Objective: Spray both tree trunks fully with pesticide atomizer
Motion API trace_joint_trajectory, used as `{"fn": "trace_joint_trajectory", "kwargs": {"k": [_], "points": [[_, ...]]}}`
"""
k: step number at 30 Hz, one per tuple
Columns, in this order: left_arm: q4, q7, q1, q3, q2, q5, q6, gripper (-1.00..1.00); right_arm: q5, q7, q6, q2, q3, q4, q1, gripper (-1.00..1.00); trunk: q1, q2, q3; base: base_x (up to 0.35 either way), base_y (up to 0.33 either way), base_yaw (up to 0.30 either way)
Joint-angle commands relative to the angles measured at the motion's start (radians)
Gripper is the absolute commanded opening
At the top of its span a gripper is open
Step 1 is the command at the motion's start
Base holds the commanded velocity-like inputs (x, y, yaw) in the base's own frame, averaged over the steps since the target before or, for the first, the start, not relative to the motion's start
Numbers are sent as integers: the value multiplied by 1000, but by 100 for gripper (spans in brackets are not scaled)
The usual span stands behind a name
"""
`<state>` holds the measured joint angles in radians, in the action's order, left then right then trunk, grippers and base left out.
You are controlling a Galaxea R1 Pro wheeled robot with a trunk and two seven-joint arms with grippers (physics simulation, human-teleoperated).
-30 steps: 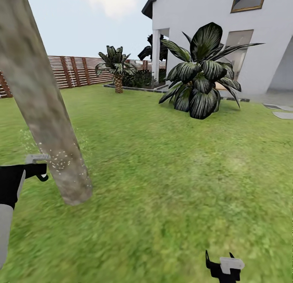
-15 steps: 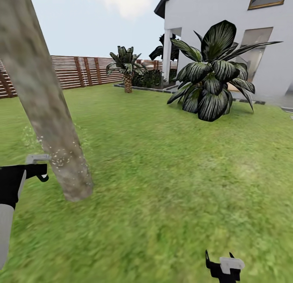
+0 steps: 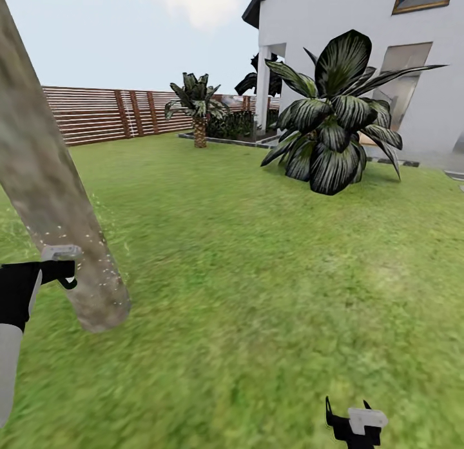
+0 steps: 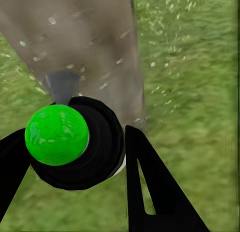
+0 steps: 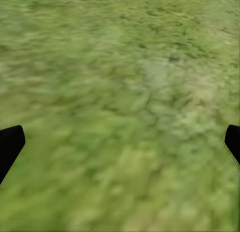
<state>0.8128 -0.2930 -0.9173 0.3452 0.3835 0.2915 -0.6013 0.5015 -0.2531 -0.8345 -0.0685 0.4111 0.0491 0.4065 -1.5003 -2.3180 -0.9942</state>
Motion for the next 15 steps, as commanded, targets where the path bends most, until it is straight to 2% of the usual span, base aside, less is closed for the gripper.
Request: {"fn": "trace_joint_trajectory", "kwargs": {"k": [1,5,15], "points": [[1,0,0,0,0,0,-1,-100,0,0,0,0,0,0,0,100,0,0,0,205,-229,0],[3,0,0,0,1,2,-1,-100,0,0,0,0,0,0,0,100,0,0,0,137,-245,0],[-3,4,0,0,2,5,-2,-100,-1,0,0,1,0,0,0,100,0,0,0,6,-272,6]]}}
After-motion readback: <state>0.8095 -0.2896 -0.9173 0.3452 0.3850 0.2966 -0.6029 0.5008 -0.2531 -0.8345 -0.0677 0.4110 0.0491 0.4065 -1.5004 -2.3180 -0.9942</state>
